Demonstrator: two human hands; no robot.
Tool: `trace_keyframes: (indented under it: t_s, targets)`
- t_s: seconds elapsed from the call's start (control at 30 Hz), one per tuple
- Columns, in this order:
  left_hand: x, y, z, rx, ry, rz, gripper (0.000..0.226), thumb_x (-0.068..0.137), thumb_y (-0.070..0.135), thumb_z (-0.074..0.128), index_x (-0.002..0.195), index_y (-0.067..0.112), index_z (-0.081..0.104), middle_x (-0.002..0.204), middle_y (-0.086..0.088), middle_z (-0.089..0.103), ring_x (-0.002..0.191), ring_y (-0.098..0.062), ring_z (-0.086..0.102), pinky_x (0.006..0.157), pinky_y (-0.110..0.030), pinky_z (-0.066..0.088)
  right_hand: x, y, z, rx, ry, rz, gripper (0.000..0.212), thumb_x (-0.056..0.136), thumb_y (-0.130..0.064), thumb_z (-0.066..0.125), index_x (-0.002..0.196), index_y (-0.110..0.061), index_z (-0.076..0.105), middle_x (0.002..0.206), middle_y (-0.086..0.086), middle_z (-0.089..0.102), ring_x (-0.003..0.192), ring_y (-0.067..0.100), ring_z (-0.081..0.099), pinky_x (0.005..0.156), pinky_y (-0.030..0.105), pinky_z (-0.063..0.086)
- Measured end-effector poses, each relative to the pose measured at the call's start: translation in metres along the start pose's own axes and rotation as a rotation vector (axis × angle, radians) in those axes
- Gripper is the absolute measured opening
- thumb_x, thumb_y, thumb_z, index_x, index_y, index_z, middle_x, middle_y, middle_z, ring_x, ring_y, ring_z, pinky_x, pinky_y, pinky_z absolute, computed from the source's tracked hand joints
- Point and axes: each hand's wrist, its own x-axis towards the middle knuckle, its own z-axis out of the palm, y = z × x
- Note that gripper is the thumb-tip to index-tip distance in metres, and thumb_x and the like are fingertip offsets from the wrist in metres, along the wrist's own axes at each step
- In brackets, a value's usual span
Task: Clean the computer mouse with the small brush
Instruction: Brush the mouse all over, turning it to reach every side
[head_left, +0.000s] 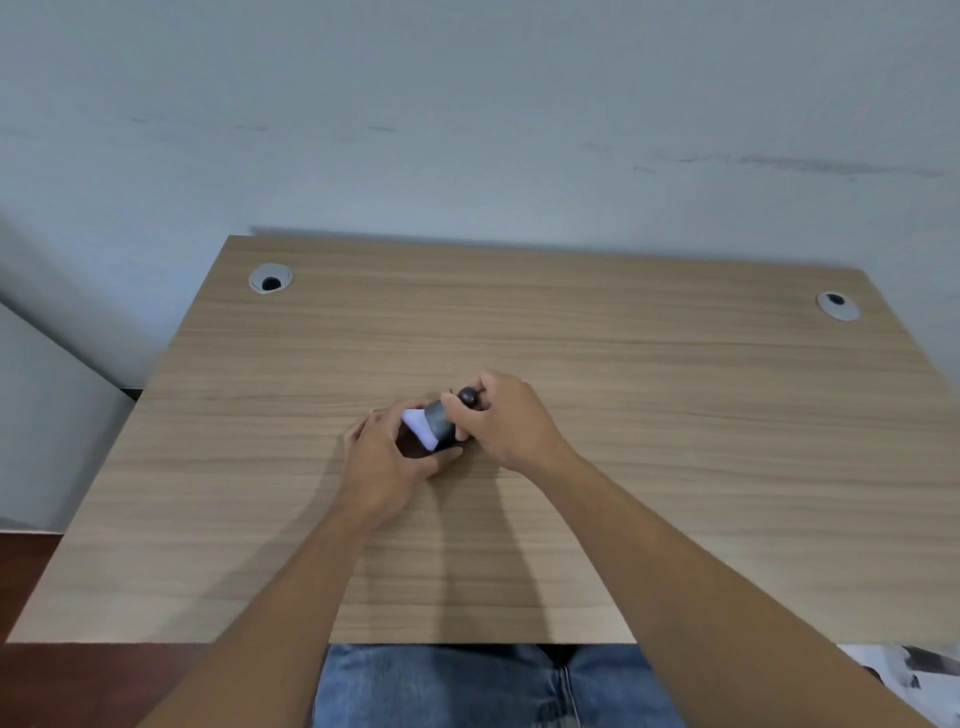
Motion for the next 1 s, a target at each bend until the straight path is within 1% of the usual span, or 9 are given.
trace_keyframes:
  t_s: [0.1, 0.23, 0.33, 0.4, 0.5, 0.63, 0.8, 0.9, 1.0]
  targets:
    - [0.003, 0.0, 0.002, 0.059, -0.02, 0.001, 0.052, 0.071, 0.052, 0.099, 0.109, 0.048, 0.064, 0.099, 0.037, 0.067, 0.105, 0.017, 0.055, 0.116, -0.04, 0.036, 0.004, 0.013, -0.015, 0.014, 0.097, 0.057, 0.029, 0.097, -0.039, 0.072, 0.092, -0.011, 0.069, 0.069, -0.004, 0.08, 0.069, 0.01, 0.066, 0.063, 0.024, 0.045]
    - [0.003, -0.005, 0.003, 0.059, -0.036, 0.003, 0.061, 0.071, 0.06, 0.096, 0.122, 0.05, 0.064, 0.115, 0.037, 0.071, 0.122, 0.006, 0.061, 0.127, -0.042, 0.027, 0.01, 0.029, -0.029, -0.024, 0.181, 0.117, 0.025, 0.096, -0.036, 0.069, 0.092, -0.012, 0.067, 0.062, -0.01, 0.07, 0.069, 0.011, 0.061, 0.058, 0.024, 0.042]
    - [0.002, -0.006, 0.003, 0.055, -0.044, -0.01, 0.062, 0.072, 0.058, 0.096, 0.124, 0.052, 0.063, 0.12, 0.035, 0.072, 0.121, 0.021, 0.053, 0.128, -0.038, 0.023, 0.011, 0.042, -0.034, -0.078, 0.163, 0.149, 0.026, 0.096, -0.037, 0.067, 0.093, -0.011, 0.064, 0.071, -0.008, 0.069, 0.072, 0.016, 0.06, 0.057, 0.027, 0.042]
    - [0.002, -0.004, 0.004, 0.056, -0.032, 0.003, 0.06, 0.073, 0.054, 0.098, 0.122, 0.053, 0.062, 0.116, 0.039, 0.07, 0.116, 0.029, 0.049, 0.127, -0.037, 0.023, 0.011, 0.041, -0.036, -0.058, 0.189, 0.125, 0.026, 0.098, -0.038, 0.067, 0.092, -0.013, 0.062, 0.074, -0.008, 0.065, 0.069, 0.013, 0.057, 0.056, 0.021, 0.039]
    - [0.004, -0.004, 0.004, 0.046, -0.014, 0.013, 0.061, 0.071, 0.056, 0.098, 0.121, 0.052, 0.063, 0.114, 0.037, 0.07, 0.118, 0.021, 0.053, 0.128, -0.044, 0.029, 0.011, 0.02, -0.033, 0.001, 0.227, 0.037, 0.022, 0.099, -0.036, 0.068, 0.092, -0.015, 0.065, 0.075, -0.009, 0.063, 0.065, 0.006, 0.054, 0.055, 0.013, 0.04]
    - [0.007, -0.012, 0.004, -0.011, -0.035, -0.017, 0.065, 0.064, 0.077, 0.088, 0.114, 0.042, 0.068, 0.111, 0.022, 0.075, 0.12, -0.014, 0.067, 0.116, -0.054, 0.047, 0.003, -0.005, -0.006, -0.012, 0.078, -0.123, 0.02, 0.096, -0.037, 0.073, 0.095, -0.017, 0.07, 0.078, -0.005, 0.07, 0.07, 0.011, 0.06, 0.06, 0.014, 0.041]
    - [0.005, -0.008, 0.004, 0.014, -0.025, 0.034, 0.057, 0.068, 0.063, 0.095, 0.112, 0.044, 0.066, 0.102, 0.03, 0.073, 0.11, -0.006, 0.065, 0.117, -0.053, 0.044, 0.007, 0.01, -0.003, -0.038, 0.115, -0.063, 0.025, 0.098, -0.039, 0.071, 0.099, -0.014, 0.07, 0.08, -0.007, 0.068, 0.076, 0.014, 0.06, 0.066, 0.024, 0.039]
    - [0.004, -0.006, 0.004, 0.048, -0.013, 0.035, 0.064, 0.07, 0.058, 0.097, 0.124, 0.046, 0.066, 0.111, 0.033, 0.073, 0.117, 0.0, 0.064, 0.126, -0.048, 0.032, 0.012, 0.019, -0.019, -0.069, 0.179, -0.009, 0.025, 0.101, -0.039, 0.068, 0.099, -0.014, 0.066, 0.081, -0.006, 0.067, 0.071, 0.01, 0.057, 0.058, 0.017, 0.037]
    - [0.003, -0.006, 0.002, 0.042, -0.049, 0.024, 0.065, 0.073, 0.06, 0.095, 0.128, 0.047, 0.065, 0.119, 0.031, 0.075, 0.125, 0.004, 0.063, 0.131, -0.046, 0.025, 0.014, 0.031, -0.029, -0.106, 0.176, 0.053, 0.026, 0.103, -0.038, 0.065, 0.101, -0.013, 0.063, 0.082, -0.003, 0.064, 0.072, 0.014, 0.056, 0.058, 0.022, 0.038]
